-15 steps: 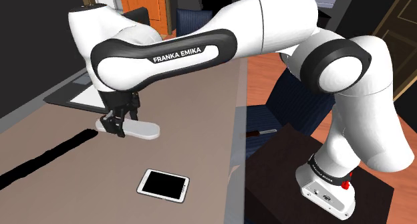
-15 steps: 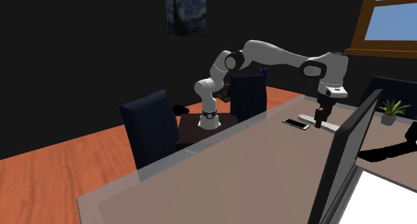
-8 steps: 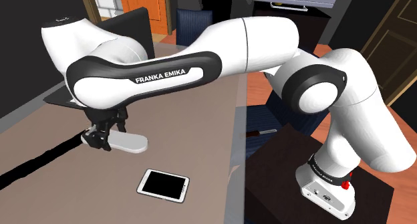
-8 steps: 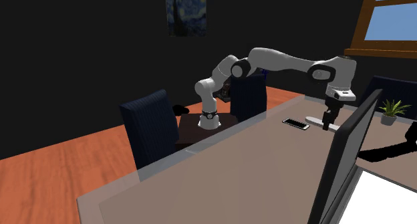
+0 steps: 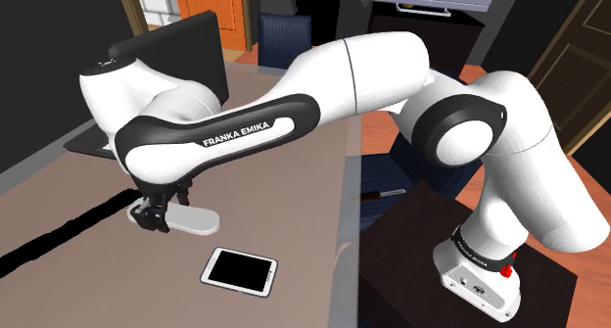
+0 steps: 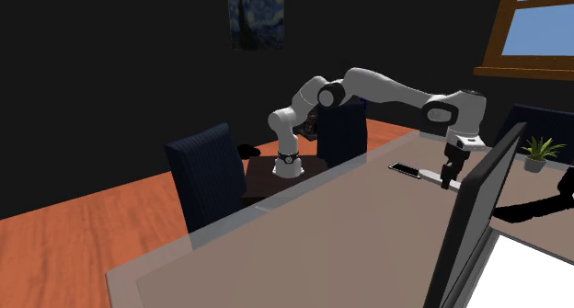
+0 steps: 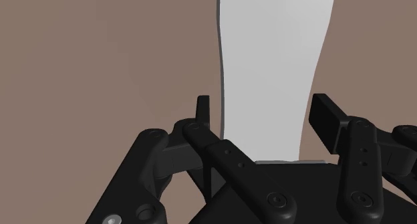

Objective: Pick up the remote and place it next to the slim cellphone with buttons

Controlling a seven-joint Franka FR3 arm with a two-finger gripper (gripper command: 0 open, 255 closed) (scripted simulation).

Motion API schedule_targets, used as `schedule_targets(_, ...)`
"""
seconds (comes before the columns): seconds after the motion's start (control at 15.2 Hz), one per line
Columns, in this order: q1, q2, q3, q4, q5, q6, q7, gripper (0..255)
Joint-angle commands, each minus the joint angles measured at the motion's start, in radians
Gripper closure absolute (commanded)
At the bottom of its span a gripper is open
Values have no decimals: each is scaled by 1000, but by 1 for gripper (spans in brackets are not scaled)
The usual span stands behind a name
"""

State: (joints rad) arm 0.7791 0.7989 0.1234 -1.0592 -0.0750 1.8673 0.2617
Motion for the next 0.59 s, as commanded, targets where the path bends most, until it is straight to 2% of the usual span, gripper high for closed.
schedule_targets(0.0,0,6,0,-14,-1,21,1,255)
schedule_targets(0.53,0,11,-1,-27,-1,38,2,255)
